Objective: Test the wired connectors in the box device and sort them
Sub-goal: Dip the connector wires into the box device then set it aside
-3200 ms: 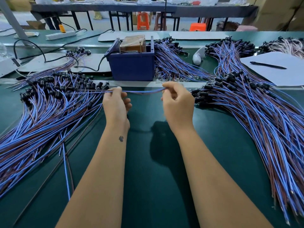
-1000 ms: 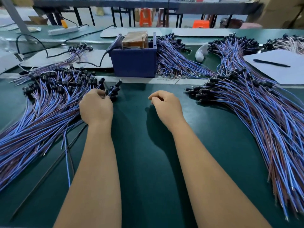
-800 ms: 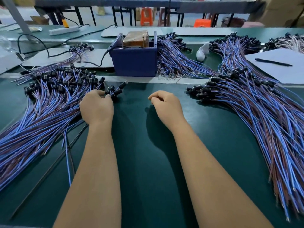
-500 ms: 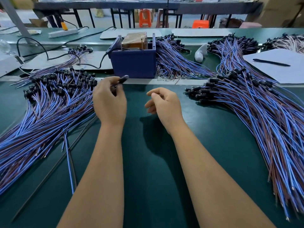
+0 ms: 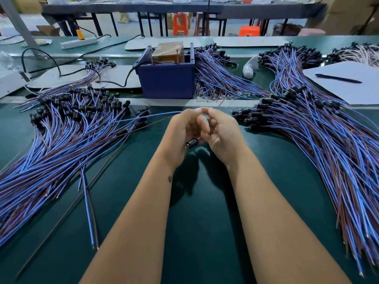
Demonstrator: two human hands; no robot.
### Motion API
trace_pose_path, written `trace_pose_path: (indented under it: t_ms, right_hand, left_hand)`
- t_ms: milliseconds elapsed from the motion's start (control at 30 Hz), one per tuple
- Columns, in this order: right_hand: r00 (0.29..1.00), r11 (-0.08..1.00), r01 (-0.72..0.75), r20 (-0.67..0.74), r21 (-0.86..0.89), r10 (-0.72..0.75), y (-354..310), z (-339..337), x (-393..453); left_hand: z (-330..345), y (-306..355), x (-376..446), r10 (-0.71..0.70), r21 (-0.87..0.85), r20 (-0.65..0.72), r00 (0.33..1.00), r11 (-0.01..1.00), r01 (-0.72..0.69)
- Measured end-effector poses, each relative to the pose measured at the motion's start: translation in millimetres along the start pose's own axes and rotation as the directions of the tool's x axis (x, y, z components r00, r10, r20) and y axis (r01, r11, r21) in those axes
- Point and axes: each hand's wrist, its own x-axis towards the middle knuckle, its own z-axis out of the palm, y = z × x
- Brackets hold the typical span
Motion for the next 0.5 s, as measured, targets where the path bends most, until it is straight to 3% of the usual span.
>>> trace_pose_path:
  t_ms: [167, 300, 367, 433, 500]
  right_hand:
    - [0.998, 0.997, 0.021, -0.057, 0.077, -0.017, -4, -3, 0]
    - [1.000, 0.996, 0.028, -0.016, 0.082, -0.027, -6, -7, -1]
    - [1.000, 0.993, 0.012, 0.018, 0.116, -0.014, -7, -9, -1]
    - [0.998, 0.993, 0.016, 0.054, 0.116, -0.022, -7, -10, 0]
    - [0.996, 0.998, 0.060, 0.071, -0.003, -0.060, -6, -10, 0]
  left_hand:
    - [5, -1, -2, -0.299, 0.232, 0.226, 0.927, 0.941, 0.247]
    - [7, -1, -5, -0.322, 0.265, 0.245, 0.915, 0.930, 0.256]
    - [4, 1, -4, -0.264, 0.221, 0.148, 0.953, 0.948, 0.229]
    - [0, 1, 0, -0.195, 0.209, -0.046, 0.980, 0.957, 0.200]
    - [-5, -1, 5, -0.117, 0.224, -0.291, 0.950, 0.956, 0.187]
